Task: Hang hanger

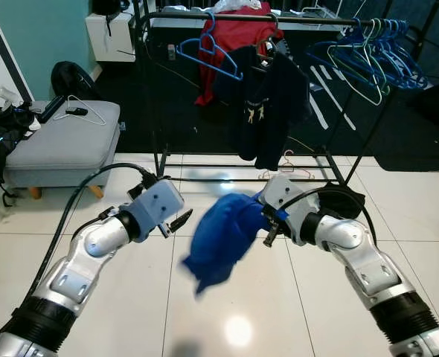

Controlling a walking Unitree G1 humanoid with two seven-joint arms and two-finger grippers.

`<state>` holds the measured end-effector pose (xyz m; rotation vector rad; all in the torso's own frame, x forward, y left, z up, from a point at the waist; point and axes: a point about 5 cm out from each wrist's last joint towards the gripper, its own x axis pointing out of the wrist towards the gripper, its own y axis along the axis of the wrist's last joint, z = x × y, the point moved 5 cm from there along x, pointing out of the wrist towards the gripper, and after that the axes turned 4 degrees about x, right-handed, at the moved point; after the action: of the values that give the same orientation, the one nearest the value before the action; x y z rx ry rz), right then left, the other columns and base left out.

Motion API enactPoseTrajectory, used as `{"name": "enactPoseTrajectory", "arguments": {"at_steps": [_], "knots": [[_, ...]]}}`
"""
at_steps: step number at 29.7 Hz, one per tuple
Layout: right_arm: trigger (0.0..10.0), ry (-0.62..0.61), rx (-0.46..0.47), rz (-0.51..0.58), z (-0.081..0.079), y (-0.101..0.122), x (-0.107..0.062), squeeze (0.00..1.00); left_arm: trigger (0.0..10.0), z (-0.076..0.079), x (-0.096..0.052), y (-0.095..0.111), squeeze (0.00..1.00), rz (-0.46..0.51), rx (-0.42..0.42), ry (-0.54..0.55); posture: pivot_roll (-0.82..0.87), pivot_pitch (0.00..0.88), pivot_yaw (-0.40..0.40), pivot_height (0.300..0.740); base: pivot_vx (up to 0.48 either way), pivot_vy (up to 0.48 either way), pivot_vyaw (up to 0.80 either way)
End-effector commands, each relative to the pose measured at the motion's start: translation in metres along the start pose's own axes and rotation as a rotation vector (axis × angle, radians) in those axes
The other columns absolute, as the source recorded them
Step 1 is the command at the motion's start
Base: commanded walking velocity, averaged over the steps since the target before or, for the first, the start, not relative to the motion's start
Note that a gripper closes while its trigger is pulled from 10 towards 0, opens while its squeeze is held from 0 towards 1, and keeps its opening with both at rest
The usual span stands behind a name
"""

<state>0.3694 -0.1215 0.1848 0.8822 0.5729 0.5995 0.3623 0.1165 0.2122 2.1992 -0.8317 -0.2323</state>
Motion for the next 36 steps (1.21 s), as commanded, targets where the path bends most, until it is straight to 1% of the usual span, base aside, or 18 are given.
{"name": "enactPoseTrajectory", "arguments": {"at_steps": [1, 2, 3, 6, 7, 9, 11, 13, 18, 21, 24, 26, 27, 29, 30, 31, 32, 36], "knots": [[0.0, 0.014, -0.034, 0.018, 0.003, 0.003, -0.005, 0.0, 10.0, 0.003, -0.003, 0.01, 0.0, 0.056, -0.034, -0.028, -0.02, 0.184, -0.015, 0.74, 0.0, 0.0, 0.0], [0.0, 0.014, -0.034, 0.018, 0.003, 0.003, -0.005, 0.0, 10.0, 0.003, -0.003, 0.01, 0.0, 0.056, -0.034, -0.028, -0.02, 0.184, -0.015, 0.74, 0.0, 0.0, 0.0], [0.0, 0.04, -0.08, 0.042, 0.003, 0.007, -0.007, 0.0, 10.0, 0.011, -0.005, 0.021, 0.0, 0.104, -0.086, -0.097, -0.02, 0.185, -0.014, 0.74, 0.0, 0.0, 0.0], [0.0, 0.108, -0.272, 0.102, -0.002, 0.016, -0.013, 0.0, 10.0, 0.04, -0.014, 0.027, 0.0, 0.105, -0.228, -0.31, -0.02, 0.187, -0.013, 0.74, 0.0, 0.0, 0.0], [0.0, 0.108, -0.272, 0.102, -0.002, 0.016, -0.013, 0.0, 10.0, 0.04, -0.014, 0.027, 0.0, 0.105, -0.228, -0.31, -0.02, 0.187, -0.013, 0.74, 0.0, 0.0, 0.0], [0.0, 0.129, -0.366, 0.126, -0.002, 0.019, -0.016, 0.0, 10.0, 0.045, -0.018, 0.022, 0.0, 0.07, -0.309, -0.354, -0.02, 0.187, -0.013, 0.74, 0.0, 0.0, 0.0], [0.0, 0.103, -0.519, 0.183, -0.001, 0.029, -0.018, 0.0, 10.0, 0.041, -0.016, 0.009, 0.0, 0.027, -0.429, -0.335, -0.02, 0.187, -0.007, 0.74, 0.0, 0.0, 0.0], [0.0, 0.092, -0.585, 0.248, -0.003, 0.038, -0.019, 0.0, 10.0, 0.036, -0.013, -0.009, 0.0, -0.031, -0.498, -0.29, -0.03, 0.187, -0.002, 0.74, 0.0, 0.0, 0.0], [0.0, 0.131, -0.665, 0.313, -0.014, 0.043, -0.023, 0.0, 10.0, 0.028, -0.01, -0.021, 0.0, -0.052, -0.563, -0.246, -0.03, 0.188, 0.011, 0.74, 0.0, 0.0, 0.0], [0.0, 0.131, -0.665, 0.313, -0.014, 0.043, -0.023, 0.0, 10.0, 0.028, -0.01, -0.021, 0.0, -0.052, -0.563, -0.246, -0.03, 0.188, 0.011, 0.74, 0.0, 0.0, 0.0], [0.0, 0.165, -0.721, 0.384, -0.024, 0.043, -0.032, 0.0, 10.0, 0.01, -0.006, -0.022, 0.0, -0.013, -0.642, -0.204, -0.04, 0.19, 0.021, 0.74, 0.0, 0.0, 0.0], [0.0, 0.165, -0.721, 0.384, -0.024, 0.043, -0.032, 0.0, 10.0, 0.01, -0.006, -0.022, 0.0, -0.013, -0.642, -0.204, -0.04, 0.19, 0.021, 0.74, 0.0, 0.0, 0.0], [0.0, 0.193, -0.741, 0.402, -0.029, 0.04, -0.038, 0.0, 10.0, 0.006, -0.009, -0.017, 0.0, 0.023, -0.701, -0.238, -0.05, 0.193, 0.022, 0.74, 0.0, 0.0, 0.0], [0.0, 0.193, -0.741, 0.402, -0.029, 0.04, -0.038, 0.0, 10.0, 0.006, -0.009, -0.017, 0.0, 0.023, -0.701, -0.238, -0.05, 0.193, 0.022, 0.74, 0.0, 0.0, 0.0], [0.0, 0.215, -0.758, 0.409, -0.031, 0.036, -0.042, 0.0, 10.0, 0.007, -0.014, -0.013, 0.0, 0.043, -0.73, -0.292, -0.04, 0.193, 0.021, 0.74, 0.0, 0.0, 0.0], [0.0, 0.215, -0.758, 0.409, -0.031, 0.036, -0.042, 0.0, 10.0, 0.007, -0.014, -0.013, 0.0, 0.043, -0.73, -0.292, -0.04, 0.193, 0.021, 0.74, 0.0, 0.0, 0.0], [0.0, 0.226, -0.762, 0.402, -0.031, 0.032, -0.043, 0.0, 10.0, 0.015, -0.021, -0.007, 0.0, 0.046, -0.729, -0.371, -0.04, 0.193, 0.019, 0.74, 0.0, 0.0, 0.0], [0.0, 0.226, -0.771, 0.397, -0.03, 0.029, -0.044, 0.0, 10.0, 0.024, -0.027, -0.003, 0.0, 0.042, -0.731, -0.447, -0.04, 0.193, 0.018, 0.74, 0.0, 0.0, 0.0]]}}
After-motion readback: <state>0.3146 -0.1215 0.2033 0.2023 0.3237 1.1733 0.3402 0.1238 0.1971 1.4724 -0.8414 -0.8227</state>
